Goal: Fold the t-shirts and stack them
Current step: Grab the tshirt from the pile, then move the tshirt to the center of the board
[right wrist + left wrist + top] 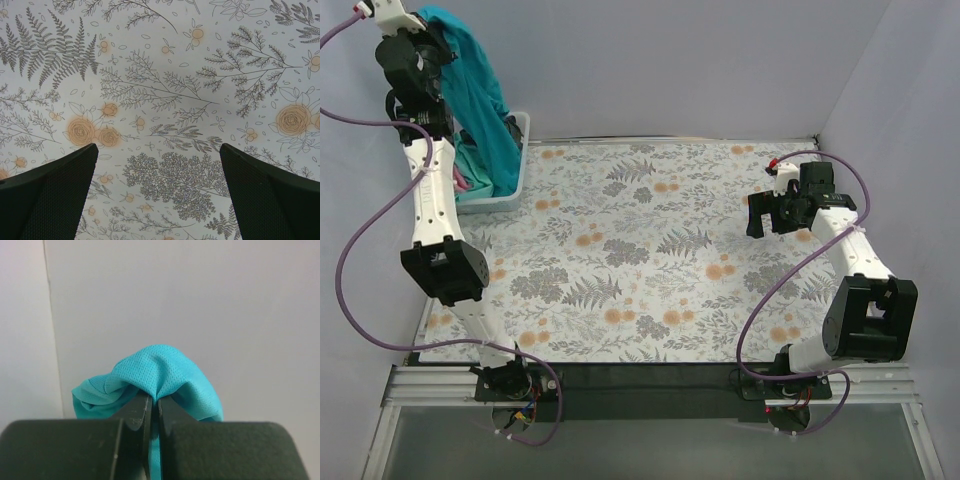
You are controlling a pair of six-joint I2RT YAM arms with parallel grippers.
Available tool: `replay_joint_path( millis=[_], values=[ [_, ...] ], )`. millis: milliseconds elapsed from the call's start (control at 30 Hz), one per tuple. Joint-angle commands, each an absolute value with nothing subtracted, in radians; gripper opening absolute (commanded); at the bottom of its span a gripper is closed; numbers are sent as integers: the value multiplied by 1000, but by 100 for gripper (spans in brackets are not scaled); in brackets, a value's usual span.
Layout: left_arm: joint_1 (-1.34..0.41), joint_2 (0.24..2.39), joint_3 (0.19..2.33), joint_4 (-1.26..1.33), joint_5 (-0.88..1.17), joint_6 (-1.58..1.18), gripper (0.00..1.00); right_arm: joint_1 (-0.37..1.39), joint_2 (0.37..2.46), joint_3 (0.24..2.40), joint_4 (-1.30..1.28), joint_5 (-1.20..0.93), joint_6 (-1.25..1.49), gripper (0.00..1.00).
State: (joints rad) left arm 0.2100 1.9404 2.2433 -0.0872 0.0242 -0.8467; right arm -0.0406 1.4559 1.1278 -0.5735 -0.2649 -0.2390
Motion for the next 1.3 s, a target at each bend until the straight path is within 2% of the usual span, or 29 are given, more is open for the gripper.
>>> replay_joint_path(
  millis=[0, 167, 367, 833, 933, 1067, 1100, 1233, 1267],
  values=[
    [210, 1847, 2278, 125, 104, -893, 0, -40, 1425, 1161, -552, -281, -230, 98],
    [206, 1841, 2324, 208, 188, -959, 0, -40, 1414, 1160, -552, -281, -230, 98],
    [115, 1824, 2373, 316, 284, -950, 0, -40, 1408, 1169, -551, -282, -224, 98],
    [-262, 1778, 2312, 359, 451, -951, 0, -40, 1379, 1170, -552, -268, -221, 98],
    [-278, 1719, 2182, 327, 494, -1072, 0, -40, 1373, 1172, -554, -268, -225, 98],
    [-278, 1515, 1757, 305, 538, -1105, 0, -41, 1364, 1167, -555, -279, -245, 98],
    [-279, 1473, 1561, 286, 545, -1094, 0, -41, 1361, 1167, -561, -282, -250, 98],
    [-264, 1313, 1252, 44, 595, -910, 3, -41, 1353, 1160, -577, -294, -275, 98],
    [-253, 1295, 1218, -106, 627, -715, 4, -41, 1353, 1161, -584, -299, -293, 98]
  ],
)
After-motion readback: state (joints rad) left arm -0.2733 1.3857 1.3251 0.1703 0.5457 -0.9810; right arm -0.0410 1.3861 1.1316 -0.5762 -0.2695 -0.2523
